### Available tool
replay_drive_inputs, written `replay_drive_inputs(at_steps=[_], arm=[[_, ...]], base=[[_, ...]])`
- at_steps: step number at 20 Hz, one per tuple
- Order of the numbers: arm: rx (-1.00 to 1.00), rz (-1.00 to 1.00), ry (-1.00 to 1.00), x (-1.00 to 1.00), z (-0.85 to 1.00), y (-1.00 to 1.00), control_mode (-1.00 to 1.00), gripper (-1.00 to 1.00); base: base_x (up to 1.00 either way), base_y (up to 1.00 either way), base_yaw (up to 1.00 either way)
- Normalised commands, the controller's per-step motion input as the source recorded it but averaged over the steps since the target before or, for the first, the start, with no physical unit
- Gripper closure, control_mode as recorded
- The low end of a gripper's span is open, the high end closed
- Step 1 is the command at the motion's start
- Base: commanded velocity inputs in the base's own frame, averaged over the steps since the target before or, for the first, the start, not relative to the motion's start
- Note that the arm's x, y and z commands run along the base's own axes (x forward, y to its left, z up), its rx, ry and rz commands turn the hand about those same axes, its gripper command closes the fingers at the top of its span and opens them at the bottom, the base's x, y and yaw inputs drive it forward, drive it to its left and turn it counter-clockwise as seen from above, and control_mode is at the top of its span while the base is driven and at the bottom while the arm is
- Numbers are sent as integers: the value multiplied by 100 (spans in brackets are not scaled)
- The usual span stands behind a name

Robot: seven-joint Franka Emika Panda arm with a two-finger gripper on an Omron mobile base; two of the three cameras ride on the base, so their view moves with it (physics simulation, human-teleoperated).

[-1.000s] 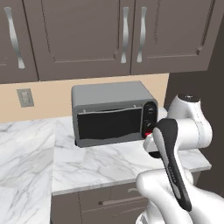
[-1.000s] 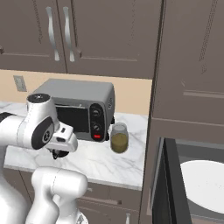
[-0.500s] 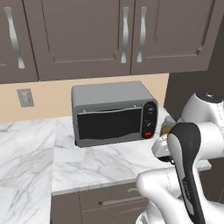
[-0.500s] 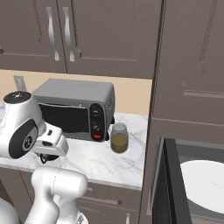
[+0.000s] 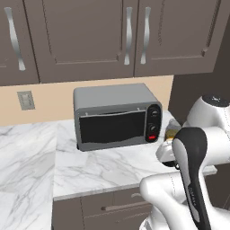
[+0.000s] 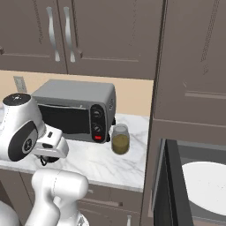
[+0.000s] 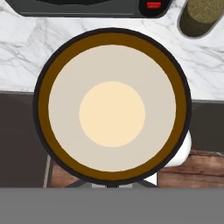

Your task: Pick the mug from the counter and place it inside the microwave. Then close the microwave.

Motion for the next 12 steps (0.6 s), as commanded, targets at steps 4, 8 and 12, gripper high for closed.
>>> replay_drive_inputs(at_steps=[4, 8, 12], arm=[[0, 0, 0, 0, 0, 0, 100, 100], [0, 0, 0, 0, 0, 0, 100, 100], [0, 0, 0, 0, 0, 0, 100, 100]], base=[[-4, 0, 0], [-62, 0, -6], [-63, 0, -14]])
